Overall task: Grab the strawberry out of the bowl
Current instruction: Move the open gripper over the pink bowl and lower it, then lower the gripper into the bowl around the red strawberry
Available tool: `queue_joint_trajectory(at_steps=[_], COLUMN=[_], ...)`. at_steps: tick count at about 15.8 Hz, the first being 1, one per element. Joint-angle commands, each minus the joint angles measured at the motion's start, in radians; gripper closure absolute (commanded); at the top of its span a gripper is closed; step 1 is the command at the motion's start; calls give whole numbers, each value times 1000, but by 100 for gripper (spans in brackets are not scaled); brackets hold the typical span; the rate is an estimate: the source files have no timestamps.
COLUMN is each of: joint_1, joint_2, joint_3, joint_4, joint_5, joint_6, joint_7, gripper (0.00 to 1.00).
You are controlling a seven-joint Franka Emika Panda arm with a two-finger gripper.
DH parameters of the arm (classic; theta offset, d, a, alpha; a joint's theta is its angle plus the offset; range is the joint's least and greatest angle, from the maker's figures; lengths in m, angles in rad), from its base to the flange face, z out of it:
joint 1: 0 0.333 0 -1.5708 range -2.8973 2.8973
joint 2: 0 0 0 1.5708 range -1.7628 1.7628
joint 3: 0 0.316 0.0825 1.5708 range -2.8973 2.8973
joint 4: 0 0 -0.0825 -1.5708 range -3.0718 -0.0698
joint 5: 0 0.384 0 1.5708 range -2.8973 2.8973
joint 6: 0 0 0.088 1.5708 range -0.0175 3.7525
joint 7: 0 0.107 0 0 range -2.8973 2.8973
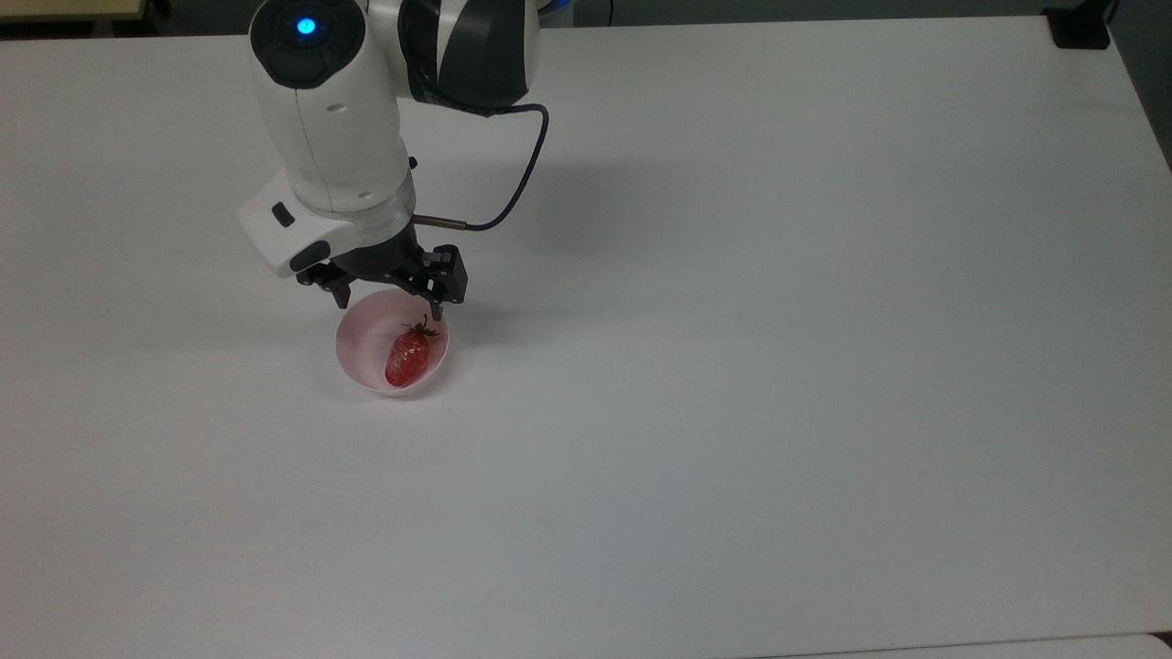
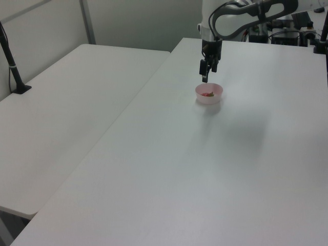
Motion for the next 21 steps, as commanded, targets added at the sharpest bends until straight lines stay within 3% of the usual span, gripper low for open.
queue_joint_trajectory(at_steps=[1,13,21], joint_1=[-3,1,9], joint_2=[17,89,132], joint_3=[-7,-5,-7], joint_4=[7,-1,-8], joint_5=[3,19,17], joint_6=[10,90,140], joint_7=[-32,-33,-33], gripper=[4,16,18])
